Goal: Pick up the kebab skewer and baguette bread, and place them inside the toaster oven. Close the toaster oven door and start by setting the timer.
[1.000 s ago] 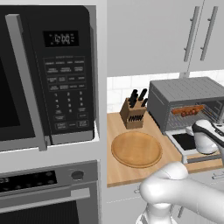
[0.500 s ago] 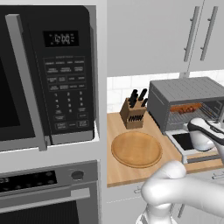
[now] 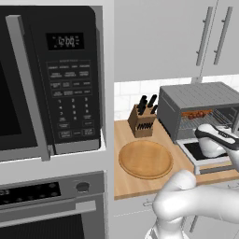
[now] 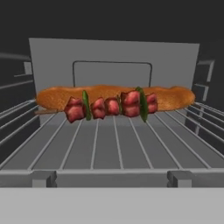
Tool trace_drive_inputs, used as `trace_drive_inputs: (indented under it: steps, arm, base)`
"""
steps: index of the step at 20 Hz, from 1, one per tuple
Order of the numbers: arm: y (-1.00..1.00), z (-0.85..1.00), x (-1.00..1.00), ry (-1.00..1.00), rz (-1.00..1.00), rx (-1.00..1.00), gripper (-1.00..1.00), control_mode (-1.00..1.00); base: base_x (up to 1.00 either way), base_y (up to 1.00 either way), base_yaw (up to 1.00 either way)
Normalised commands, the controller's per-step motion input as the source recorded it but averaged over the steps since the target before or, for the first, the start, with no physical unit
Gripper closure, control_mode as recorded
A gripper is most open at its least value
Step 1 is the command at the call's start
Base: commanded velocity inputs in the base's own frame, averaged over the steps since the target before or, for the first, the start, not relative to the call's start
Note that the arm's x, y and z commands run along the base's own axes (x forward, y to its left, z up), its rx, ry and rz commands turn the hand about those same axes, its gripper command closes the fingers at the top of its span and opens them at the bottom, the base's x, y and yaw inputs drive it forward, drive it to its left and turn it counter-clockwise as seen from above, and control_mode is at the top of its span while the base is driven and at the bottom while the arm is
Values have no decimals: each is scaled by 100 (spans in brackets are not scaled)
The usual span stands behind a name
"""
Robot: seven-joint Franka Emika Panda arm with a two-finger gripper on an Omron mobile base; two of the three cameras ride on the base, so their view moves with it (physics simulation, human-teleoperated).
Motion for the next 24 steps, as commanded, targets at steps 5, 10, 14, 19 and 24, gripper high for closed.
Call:
trace_drive_inputs:
  steps: [5,10,14,19,24]
  arm:
    - [0,7,21,0,-2,0,-100,-100]
    - [0,6,14,0,-1,0,-100,-100]
    - [0,0,8,0,0,0,-100,-100]
    - [-3,1,-1,0,0,0,-100,-100]
    - [-27,9,-65,0,0,0,-100,-100]
  base:
    - [0,0,0]
    - [0,0,0]
    - [0,0,0]
    - [0,0,0]
    - [0,0,0]
